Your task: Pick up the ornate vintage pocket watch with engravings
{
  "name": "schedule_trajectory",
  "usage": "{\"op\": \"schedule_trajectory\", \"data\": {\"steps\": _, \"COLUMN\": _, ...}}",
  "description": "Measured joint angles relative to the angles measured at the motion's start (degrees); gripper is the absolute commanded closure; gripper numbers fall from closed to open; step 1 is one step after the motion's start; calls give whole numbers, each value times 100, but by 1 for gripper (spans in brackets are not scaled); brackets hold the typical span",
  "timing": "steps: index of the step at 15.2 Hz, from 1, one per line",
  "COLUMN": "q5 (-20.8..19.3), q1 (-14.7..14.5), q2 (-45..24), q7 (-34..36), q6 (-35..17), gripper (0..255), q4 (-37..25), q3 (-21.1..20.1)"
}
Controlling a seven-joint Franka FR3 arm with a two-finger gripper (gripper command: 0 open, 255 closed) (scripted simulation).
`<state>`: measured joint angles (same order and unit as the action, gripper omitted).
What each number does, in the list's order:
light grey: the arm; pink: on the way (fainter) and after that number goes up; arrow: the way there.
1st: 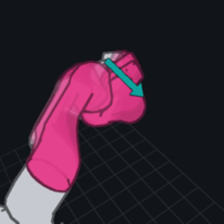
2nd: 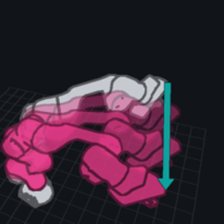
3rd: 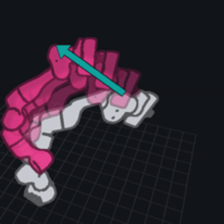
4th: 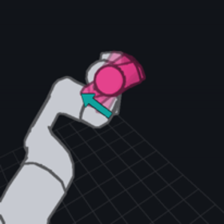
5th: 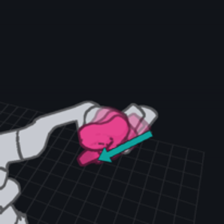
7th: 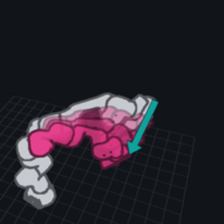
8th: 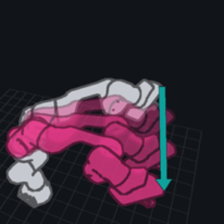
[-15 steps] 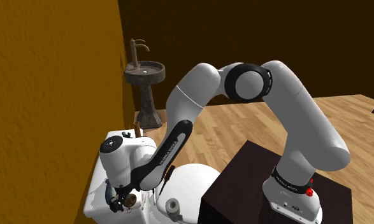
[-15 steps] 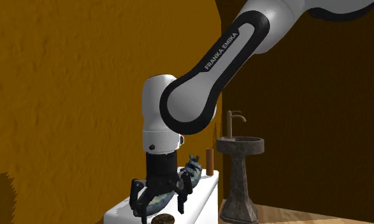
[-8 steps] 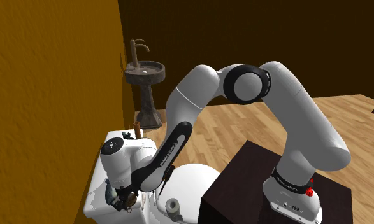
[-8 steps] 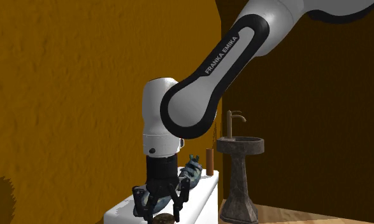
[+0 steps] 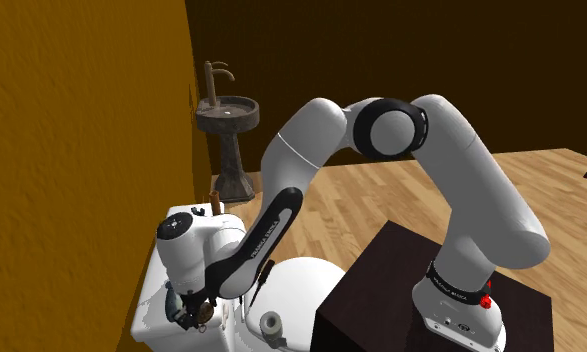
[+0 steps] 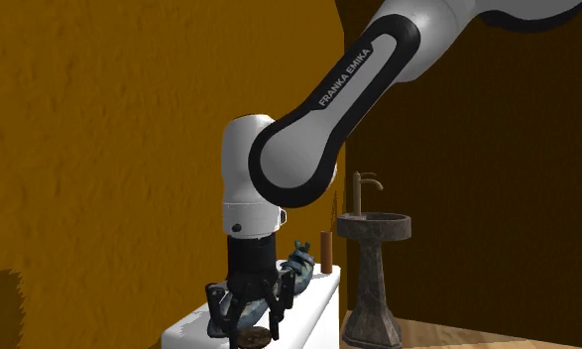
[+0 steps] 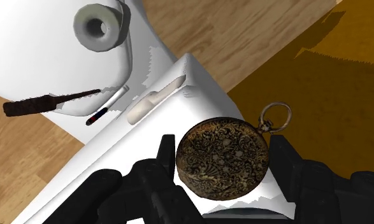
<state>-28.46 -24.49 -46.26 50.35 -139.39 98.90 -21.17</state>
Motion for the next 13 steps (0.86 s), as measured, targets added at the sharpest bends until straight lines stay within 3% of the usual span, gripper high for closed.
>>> {"op": "schedule_trajectory", "data": {"steps": 13, "q5": 309, "q1": 209, "q2": 715, "q7": -193, "q6": 519, "gripper": 255, "q4": 191, "q3": -300}}
